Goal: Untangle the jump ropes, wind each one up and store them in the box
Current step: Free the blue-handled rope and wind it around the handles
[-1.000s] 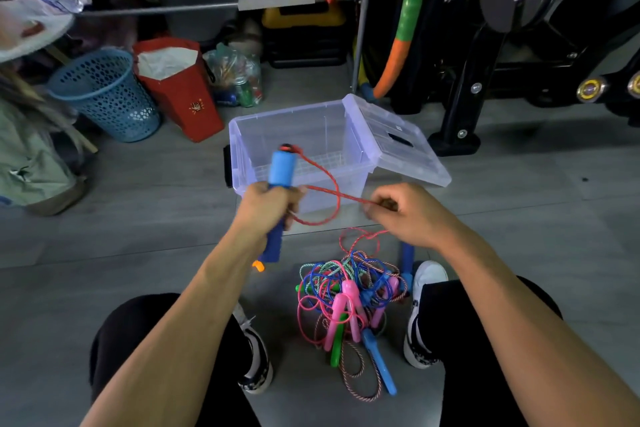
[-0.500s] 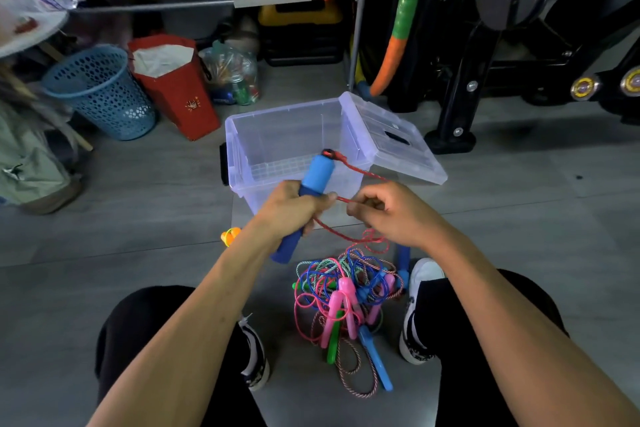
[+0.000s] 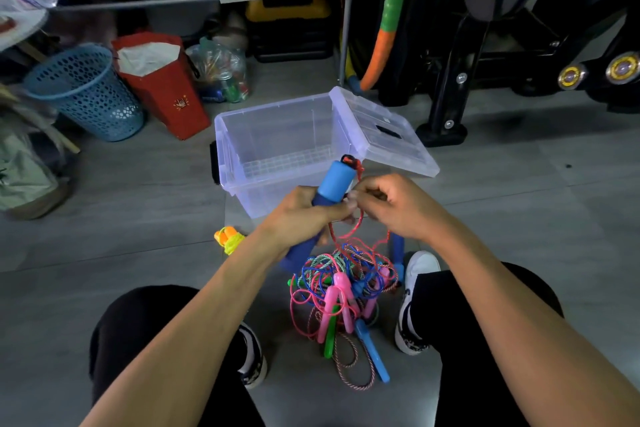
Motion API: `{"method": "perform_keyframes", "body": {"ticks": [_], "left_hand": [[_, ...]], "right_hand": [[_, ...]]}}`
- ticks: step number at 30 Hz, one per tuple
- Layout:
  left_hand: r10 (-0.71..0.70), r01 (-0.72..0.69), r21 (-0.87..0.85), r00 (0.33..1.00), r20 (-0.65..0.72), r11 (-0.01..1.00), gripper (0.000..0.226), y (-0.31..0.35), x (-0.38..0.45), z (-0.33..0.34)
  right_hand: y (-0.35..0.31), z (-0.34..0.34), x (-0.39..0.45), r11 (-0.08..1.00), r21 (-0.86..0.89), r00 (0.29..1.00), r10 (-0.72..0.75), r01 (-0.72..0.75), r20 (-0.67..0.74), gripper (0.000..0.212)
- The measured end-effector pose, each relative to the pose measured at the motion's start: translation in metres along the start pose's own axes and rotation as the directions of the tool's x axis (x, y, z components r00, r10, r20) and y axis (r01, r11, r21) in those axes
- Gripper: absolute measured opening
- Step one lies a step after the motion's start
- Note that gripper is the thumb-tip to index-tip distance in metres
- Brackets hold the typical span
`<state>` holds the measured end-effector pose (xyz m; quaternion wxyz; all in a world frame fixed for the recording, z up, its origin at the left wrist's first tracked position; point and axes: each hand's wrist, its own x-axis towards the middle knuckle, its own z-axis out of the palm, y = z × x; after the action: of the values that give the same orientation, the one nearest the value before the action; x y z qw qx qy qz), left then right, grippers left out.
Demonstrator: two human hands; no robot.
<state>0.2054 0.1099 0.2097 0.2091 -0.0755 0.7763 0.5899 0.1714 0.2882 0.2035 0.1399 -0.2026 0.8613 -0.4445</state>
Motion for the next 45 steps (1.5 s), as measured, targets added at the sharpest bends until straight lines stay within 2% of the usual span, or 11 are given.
{"method": "perform_keyframes", "body": {"ticks": [4,7,9,12,19,24,30,36,42,44,45], "left_hand": [[-0.058,0.03,-0.123,0.971,-0.232,0.992,0.02,-0.012,0.015,-0.022],[-0.243,0.058,-0.467,0.906,-0.346,0.882,0.014,-0.018,0.02,-0.054],[-0.257,0.124,-0.303,0.855,-0.45,0.945,0.009,-0.025,0.02,-0.069],[-0.14,0.245,0.244,0.915,-0.378,0.938,0.015,-0.032,0.015,-0.059],[0.04,-0.04,0.012,0.997,-0.065,0.999,0.017,-0.015,0.005,-0.012],[-0.007,-0.024,-0.104,0.956,-0.293,0.994,0.036,-0.024,0.014,-0.024],[0.02,0.169,0.465,0.927,-0.374,0.869,0.033,-0.044,0.013,-0.046],[0.041,-0.041,0.087,0.999,0.001,0.995,0.034,-0.012,-0.006,-0.009],[-0.135,-0.08,-0.459,0.899,-0.416,0.885,0.017,-0.009,0.012,-0.047],[-0.152,-0.032,-0.346,0.857,-0.492,0.938,0.016,-0.016,0.016,-0.062],[-0.12,0.059,-0.134,0.857,-0.501,0.989,0.016,-0.02,0.017,-0.064]], "right_hand": [[0.005,-0.013,-0.005,0.997,0.027,0.997,0.07,-0.069,-0.035,0.027],[0.015,-0.033,-0.012,0.992,0.045,0.986,0.118,-0.114,-0.119,0.024],[0.021,-0.039,-0.015,0.991,0.056,0.977,0.127,-0.119,-0.171,0.021],[0.021,-0.032,-0.016,0.999,-0.004,0.992,0.049,-0.05,-0.117,0.02],[0.004,0.003,-0.001,0.998,-0.064,0.999,0.007,-0.004,0.032,0.021],[0.006,-0.004,-0.002,0.991,-0.11,0.997,0.072,-0.072,-0.007,0.028],[0.02,-0.017,-0.011,0.967,-0.237,0.995,0.088,-0.094,-0.034,0.017],[-0.006,0.014,0.0,0.987,-0.164,1.0,-0.003,0.002,-0.006,0.017],[0.005,-0.003,-0.004,0.934,-0.335,0.992,0.129,-0.127,-0.016,0.041],[0.009,-0.011,-0.005,0.944,-0.313,0.994,0.09,-0.107,-0.068,0.035],[0.009,-0.013,-0.006,0.958,-0.277,0.993,0.05,-0.077,-0.102,0.032]]}}
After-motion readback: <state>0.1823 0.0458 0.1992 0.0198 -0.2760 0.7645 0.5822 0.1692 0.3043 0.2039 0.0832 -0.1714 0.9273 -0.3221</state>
